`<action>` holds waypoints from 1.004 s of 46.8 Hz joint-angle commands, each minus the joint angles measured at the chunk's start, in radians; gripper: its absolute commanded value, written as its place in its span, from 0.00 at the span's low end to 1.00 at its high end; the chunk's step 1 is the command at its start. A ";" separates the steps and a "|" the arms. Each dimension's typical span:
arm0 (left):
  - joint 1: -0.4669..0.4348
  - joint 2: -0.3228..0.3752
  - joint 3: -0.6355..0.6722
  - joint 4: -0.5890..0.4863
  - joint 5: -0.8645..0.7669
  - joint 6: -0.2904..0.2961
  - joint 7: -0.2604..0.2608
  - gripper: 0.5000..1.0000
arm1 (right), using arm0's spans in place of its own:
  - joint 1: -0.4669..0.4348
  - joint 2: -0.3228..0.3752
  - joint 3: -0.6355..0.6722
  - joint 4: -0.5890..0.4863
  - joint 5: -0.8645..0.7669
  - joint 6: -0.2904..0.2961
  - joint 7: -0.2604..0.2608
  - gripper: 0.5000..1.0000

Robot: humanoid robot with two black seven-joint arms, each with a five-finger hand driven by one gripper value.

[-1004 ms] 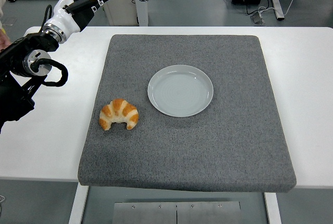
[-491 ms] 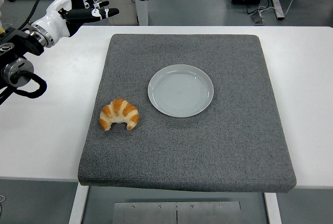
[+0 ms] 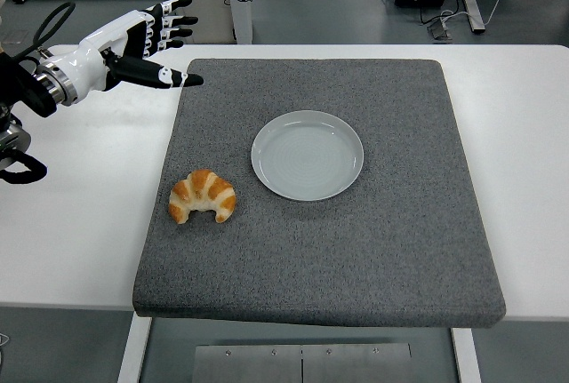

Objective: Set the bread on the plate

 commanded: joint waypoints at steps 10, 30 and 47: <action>0.000 0.096 0.013 -0.112 0.201 -0.009 -0.002 0.94 | 0.000 0.000 0.000 0.000 0.000 0.001 0.000 1.00; 0.023 0.116 0.100 -0.124 0.327 -0.046 -0.017 0.94 | 0.000 0.000 0.000 0.000 0.000 -0.001 0.000 1.00; 0.118 0.094 0.154 -0.124 0.429 -0.017 -0.017 0.94 | 0.000 0.000 0.000 0.001 0.000 -0.001 0.000 1.00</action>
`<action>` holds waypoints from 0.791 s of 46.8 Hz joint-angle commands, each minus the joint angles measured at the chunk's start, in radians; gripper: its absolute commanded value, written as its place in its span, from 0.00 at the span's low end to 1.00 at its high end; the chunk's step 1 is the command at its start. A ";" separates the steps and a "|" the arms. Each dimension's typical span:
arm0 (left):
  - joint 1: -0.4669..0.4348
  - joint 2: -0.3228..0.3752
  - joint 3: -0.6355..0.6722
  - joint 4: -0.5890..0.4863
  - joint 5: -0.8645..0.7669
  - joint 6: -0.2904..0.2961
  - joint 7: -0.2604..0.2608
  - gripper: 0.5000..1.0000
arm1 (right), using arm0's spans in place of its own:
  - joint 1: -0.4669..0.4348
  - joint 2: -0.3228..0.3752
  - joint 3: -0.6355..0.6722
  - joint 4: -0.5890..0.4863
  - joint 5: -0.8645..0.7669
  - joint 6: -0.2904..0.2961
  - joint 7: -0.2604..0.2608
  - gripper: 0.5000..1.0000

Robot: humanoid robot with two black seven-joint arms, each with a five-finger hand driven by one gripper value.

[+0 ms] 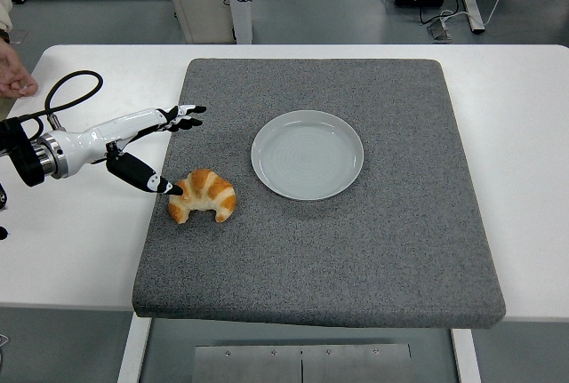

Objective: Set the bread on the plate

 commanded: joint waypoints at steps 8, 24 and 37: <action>0.071 -0.056 0.001 0.003 0.063 0.083 -0.009 0.94 | 0.000 0.000 0.000 -0.001 0.000 -0.001 0.000 1.00; 0.113 -0.126 0.001 0.051 0.143 0.157 -0.011 0.94 | 0.000 0.000 0.000 -0.001 0.000 0.001 0.000 1.00; 0.133 -0.152 -0.001 0.092 0.142 0.186 -0.026 0.94 | 0.000 0.000 0.000 -0.001 0.000 0.001 0.000 1.00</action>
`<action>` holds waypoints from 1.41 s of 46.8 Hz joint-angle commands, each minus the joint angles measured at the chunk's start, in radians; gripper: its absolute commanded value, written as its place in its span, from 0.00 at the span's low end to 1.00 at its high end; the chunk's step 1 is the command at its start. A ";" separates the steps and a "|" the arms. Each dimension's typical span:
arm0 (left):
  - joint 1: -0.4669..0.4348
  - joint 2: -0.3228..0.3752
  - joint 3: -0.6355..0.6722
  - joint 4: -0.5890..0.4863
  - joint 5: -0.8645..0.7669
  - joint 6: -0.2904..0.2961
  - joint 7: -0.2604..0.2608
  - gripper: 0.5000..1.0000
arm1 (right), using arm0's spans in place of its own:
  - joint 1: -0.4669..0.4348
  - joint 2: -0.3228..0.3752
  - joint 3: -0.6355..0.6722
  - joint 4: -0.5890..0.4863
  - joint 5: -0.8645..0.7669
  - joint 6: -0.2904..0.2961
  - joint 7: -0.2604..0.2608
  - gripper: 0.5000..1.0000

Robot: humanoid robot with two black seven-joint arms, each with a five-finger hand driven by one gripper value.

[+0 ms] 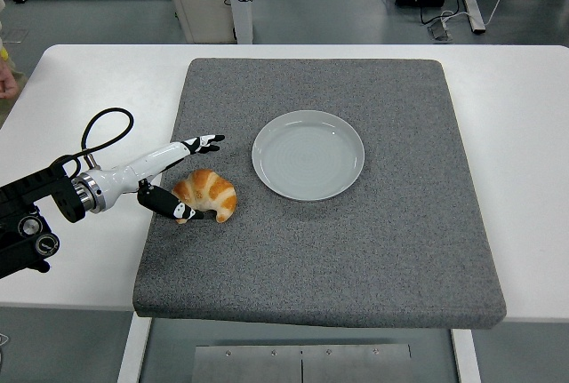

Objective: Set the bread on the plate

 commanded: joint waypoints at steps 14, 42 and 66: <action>0.019 -0.028 0.000 0.043 -0.001 0.021 -0.049 0.94 | 0.000 0.000 0.000 0.001 0.000 0.001 0.000 1.00; 0.028 -0.034 0.002 0.062 0.002 0.044 -0.093 0.94 | 0.000 0.000 0.000 0.000 0.000 -0.001 0.000 1.00; 0.039 -0.047 0.009 0.077 0.010 0.058 -0.107 0.88 | 0.000 0.000 0.000 0.000 0.000 0.001 0.000 1.00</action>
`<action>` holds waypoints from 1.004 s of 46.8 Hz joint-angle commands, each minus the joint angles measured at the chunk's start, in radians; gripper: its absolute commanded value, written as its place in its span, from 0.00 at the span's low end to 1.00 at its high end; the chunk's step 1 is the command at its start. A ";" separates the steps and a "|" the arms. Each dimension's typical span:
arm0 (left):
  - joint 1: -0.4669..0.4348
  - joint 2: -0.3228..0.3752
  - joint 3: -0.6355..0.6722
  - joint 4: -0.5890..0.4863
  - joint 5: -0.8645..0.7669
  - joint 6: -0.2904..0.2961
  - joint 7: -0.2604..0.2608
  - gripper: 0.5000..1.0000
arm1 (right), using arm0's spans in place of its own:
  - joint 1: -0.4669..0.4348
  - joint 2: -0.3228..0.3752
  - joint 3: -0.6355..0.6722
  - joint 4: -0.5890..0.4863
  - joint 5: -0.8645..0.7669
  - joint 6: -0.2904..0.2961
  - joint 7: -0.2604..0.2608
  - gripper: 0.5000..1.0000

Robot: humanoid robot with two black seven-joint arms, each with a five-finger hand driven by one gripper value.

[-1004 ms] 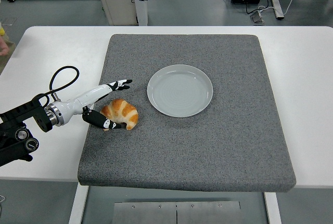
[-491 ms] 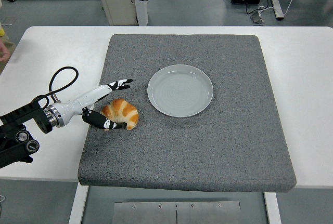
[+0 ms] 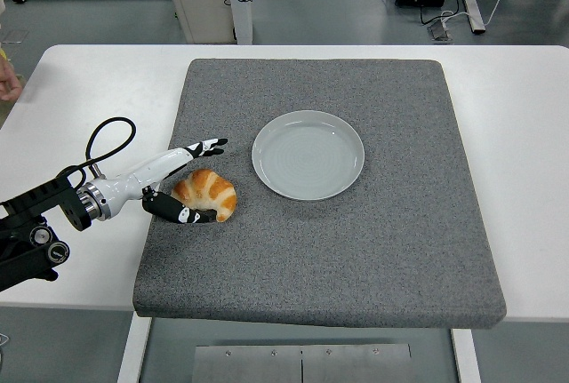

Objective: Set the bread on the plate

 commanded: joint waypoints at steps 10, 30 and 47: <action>0.000 0.000 0.009 0.015 0.043 0.028 -0.036 0.47 | 0.000 0.000 0.000 0.000 0.000 -0.001 0.000 1.00; -0.020 0.008 0.009 0.014 0.034 0.027 -0.065 0.00 | 0.000 0.000 0.000 0.000 0.000 -0.001 0.000 1.00; -0.172 0.094 -0.008 0.009 0.011 -0.033 -0.062 0.00 | 0.000 0.000 0.000 0.000 0.000 -0.001 0.000 1.00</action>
